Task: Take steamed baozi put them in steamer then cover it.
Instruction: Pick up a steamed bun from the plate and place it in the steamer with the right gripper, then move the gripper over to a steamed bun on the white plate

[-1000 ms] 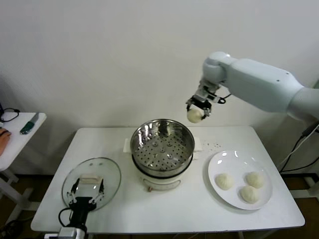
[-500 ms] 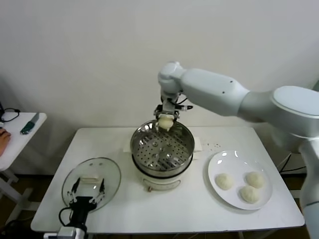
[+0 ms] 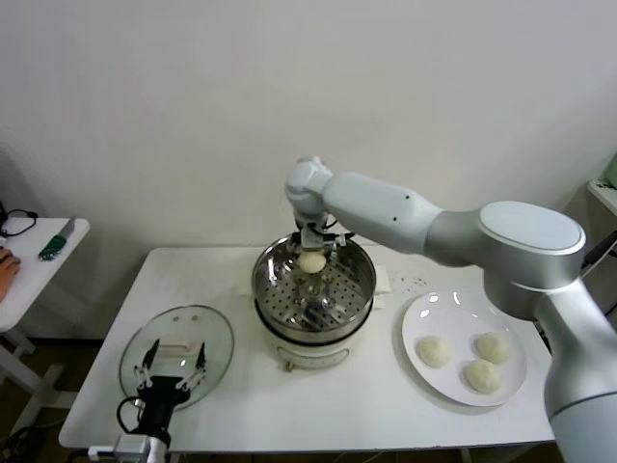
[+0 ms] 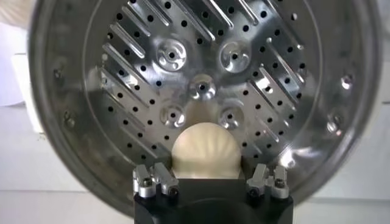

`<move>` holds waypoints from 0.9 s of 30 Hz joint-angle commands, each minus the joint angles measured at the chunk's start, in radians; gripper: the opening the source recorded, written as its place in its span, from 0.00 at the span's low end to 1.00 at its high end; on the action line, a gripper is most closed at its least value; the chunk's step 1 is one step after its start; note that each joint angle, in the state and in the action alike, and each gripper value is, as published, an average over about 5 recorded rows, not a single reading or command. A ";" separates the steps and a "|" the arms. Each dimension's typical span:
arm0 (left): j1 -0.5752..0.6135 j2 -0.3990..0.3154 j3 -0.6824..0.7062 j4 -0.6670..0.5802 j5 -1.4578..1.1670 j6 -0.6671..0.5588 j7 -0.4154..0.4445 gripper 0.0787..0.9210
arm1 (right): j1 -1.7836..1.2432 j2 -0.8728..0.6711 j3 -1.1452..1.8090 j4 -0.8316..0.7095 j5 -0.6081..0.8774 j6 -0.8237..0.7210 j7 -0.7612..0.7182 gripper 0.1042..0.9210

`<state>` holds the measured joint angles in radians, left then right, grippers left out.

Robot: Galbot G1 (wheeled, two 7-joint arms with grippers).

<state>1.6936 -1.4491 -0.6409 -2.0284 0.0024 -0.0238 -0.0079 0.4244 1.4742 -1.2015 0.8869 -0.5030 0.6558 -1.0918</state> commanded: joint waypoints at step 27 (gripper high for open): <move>0.025 0.006 -0.004 -0.019 0.000 -0.002 -0.003 0.88 | 0.442 -0.408 -0.362 0.333 0.829 -0.579 0.028 0.88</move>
<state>1.7175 -1.4433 -0.6456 -2.0457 0.0017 -0.0250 -0.0110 0.6345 1.2889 -1.3150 1.0407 -0.1694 0.4448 -1.1004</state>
